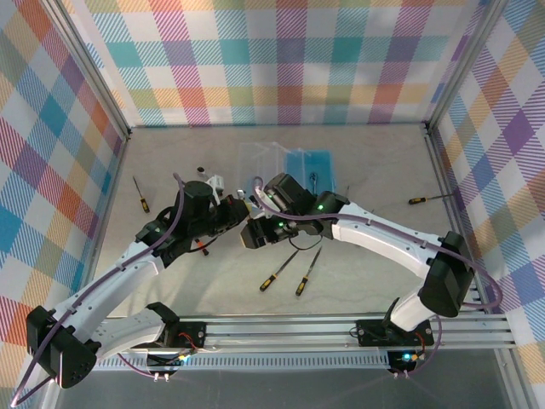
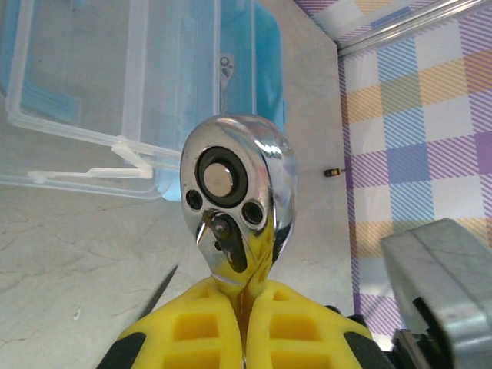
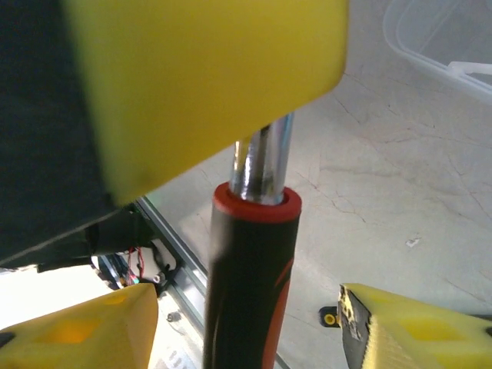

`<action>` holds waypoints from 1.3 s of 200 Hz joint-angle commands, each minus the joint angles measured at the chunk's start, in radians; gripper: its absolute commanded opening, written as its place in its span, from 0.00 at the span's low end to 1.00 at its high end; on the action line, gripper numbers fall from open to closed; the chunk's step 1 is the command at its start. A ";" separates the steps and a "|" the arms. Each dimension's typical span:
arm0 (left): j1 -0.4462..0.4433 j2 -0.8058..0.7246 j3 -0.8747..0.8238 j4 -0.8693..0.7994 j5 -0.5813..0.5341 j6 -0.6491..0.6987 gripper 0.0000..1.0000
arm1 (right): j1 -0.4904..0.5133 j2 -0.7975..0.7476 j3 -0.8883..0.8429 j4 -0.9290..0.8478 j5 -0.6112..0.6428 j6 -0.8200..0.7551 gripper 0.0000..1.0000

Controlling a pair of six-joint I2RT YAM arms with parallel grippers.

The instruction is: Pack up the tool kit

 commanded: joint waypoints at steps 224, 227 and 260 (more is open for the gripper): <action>-0.037 -0.386 -0.124 -0.366 -0.447 -0.053 0.97 | -0.342 -0.376 -0.187 -0.188 0.291 -0.053 0.03; -0.037 -0.390 -0.132 -0.371 -0.444 -0.062 0.97 | -0.352 -0.377 -0.187 -0.193 0.287 -0.057 0.03; -0.037 -0.429 -0.219 -0.353 -0.427 -0.112 0.97 | -0.418 -0.356 -0.180 -0.199 0.266 -0.077 0.04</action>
